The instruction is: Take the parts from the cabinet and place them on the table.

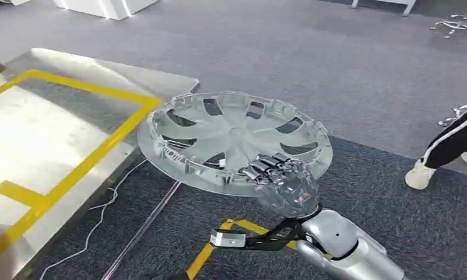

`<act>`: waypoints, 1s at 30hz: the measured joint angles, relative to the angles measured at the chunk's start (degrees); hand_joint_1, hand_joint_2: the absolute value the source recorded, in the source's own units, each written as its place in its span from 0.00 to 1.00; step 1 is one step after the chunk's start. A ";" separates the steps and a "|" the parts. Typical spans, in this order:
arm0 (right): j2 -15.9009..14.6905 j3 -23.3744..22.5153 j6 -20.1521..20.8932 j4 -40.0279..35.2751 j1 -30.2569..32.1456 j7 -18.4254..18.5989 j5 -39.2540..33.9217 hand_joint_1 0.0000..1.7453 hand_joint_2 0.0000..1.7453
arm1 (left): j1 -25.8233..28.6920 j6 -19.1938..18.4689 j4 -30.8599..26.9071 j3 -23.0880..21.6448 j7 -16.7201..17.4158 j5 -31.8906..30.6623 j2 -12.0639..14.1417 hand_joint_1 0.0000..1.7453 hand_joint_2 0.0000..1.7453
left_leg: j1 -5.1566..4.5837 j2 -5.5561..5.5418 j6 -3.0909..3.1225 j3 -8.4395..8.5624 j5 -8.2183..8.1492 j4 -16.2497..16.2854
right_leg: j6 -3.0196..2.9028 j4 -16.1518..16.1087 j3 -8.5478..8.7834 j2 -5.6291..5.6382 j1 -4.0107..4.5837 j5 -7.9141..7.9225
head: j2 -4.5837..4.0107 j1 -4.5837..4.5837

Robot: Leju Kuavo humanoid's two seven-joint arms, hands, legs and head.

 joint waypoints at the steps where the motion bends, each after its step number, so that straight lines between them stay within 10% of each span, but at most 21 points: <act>1: -0.04 0.17 0.00 0.04 0.01 0.11 -0.09 1.00 1.00 | 0.24 -0.09 0.00 -0.04 0.02 -0.04 0.00 0.00 1.00 | 0.01 0.28 0.06 2.03 2.21 -3.63 | 0.02 0.02 0.00 -0.67 0.05 -0.01 | 0.00 0.04; 4: -0.15 0.46 0.00 0.07 -0.13 0.50 -0.13 1.00 1.00 | 0.90 -0.35 0.02 -0.20 0.11 -0.20 0.07 0.00 1.00 | -0.64 5.23 0.53 6.45 5.34 -13.44 | 0.61 0.64 -0.37 -2.11 0.85 -0.11 | 0.00 -0.20; 8: -0.31 0.59 0.00 0.15 -0.74 0.57 -0.13 1.00 1.00 | 1.00 -0.44 0.02 -0.57 0.11 -0.20 0.13 0.00 1.00 | -0.26 2.44 2.27 6.16 5.10 -14.18 | 1.67 0.87 -0.82 -3.91 0.77 -0.29 | 0.00 -0.09; 10: -0.35 0.79 0.00 0.15 -0.76 0.63 -0.20 1.00 1.00 | 0.76 -0.61 0.02 -0.76 0.09 -0.22 0.02 0.00 1.00 | 0.06 1.27 2.69 6.19 5.27 -14.17 | 2.38 5.19 -2.64 1.41 0.28 -3.02 | 0.00 0.06; 12: -0.59 0.98 0.00 0.22 -0.73 0.61 -0.17 1.00 1.00 | 0.73 -0.68 0.02 -0.96 0.09 -0.22 -0.02 0.00 1.00 | 0.13 -0.06 2.88 6.16 5.36 -14.17 | 2.64 14.52 -7.03 2.39 0.29 -6.72 | 0.00 0.26; 14: -0.72 1.11 0.00 0.31 -0.69 0.61 -0.15 1.00 1.00 | 0.74 -0.68 0.02 -0.96 0.09 -0.22 -0.07 0.00 1.00 | 0.13 -1.58 2.90 6.25 5.37 -14.17 | 2.61 18.56 -9.40 2.44 0.30 -6.97 | 0.00 0.26; 17: -0.74 1.42 0.00 0.31 -0.72 0.63 -0.17 1.00 1.00 | 0.72 -0.70 0.00 -0.96 0.09 -0.20 -0.31 0.00 1.00 | 0.39 -3.94 2.77 6.62 5.28 -14.14 | 2.51 7.51 -4.44 3.53 -0.03 -0.08 | 0.00 0.22; 19: -0.81 1.64 0.00 0.31 -0.74 0.63 -0.20 1.00 1.00 | 0.57 -0.72 0.00 -0.96 0.07 -0.20 -0.33 0.00 1.00 | 0.08 -5.11 2.23 6.18 5.05 -13.77 | 2.58 1.48 -0.87 7.14 -0.78 0.49 | 0.00 0.20; 23: -0.87 1.77 -0.02 0.31 -0.95 0.90 -0.31 1.00 1.00 | 0.47 -0.76 0.00 -0.96 0.07 -0.15 -0.31 0.00 1.00 | 0.48 -7.08 1.02 5.44 5.60 -14.22 | 1.33 0.70 -0.67 5.34 -0.74 0.06 | 0.00 0.07; 26: -0.90 1.79 -0.02 0.31 -0.93 1.31 -0.68 1.00 1.00 | 0.16 -0.76 -0.02 -0.96 0.09 -0.37 -0.15 0.00 1.00 | 0.06 -1.00 0.23 2.46 0.99 -6.95 | 0.20 0.33 -0.34 3.25 -0.58 -0.02 | 0.00 -0.46; 28: -1.11 1.79 -0.02 0.31 -0.87 1.42 -0.70 1.00 1.00 | -0.35 -0.74 -0.02 -0.96 0.09 -0.46 -0.02 0.00 1.00 | 0.07 -0.22 0.05 -0.82 -2.23 0.91 | 0.04 0.33 -0.36 1.70 -0.38 -0.13 | 0.00 -0.46; 30: -1.11 1.84 0.00 0.31 -0.89 1.42 -0.72 1.00 1.00 | -0.40 -0.77 -0.02 -0.98 0.09 -0.55 0.02 0.00 1.00 | 0.07 -0.14 0.10 -0.49 -0.98 1.48 | -0.04 0.34 -0.28 0.34 -0.22 -0.19 | 0.00 -0.50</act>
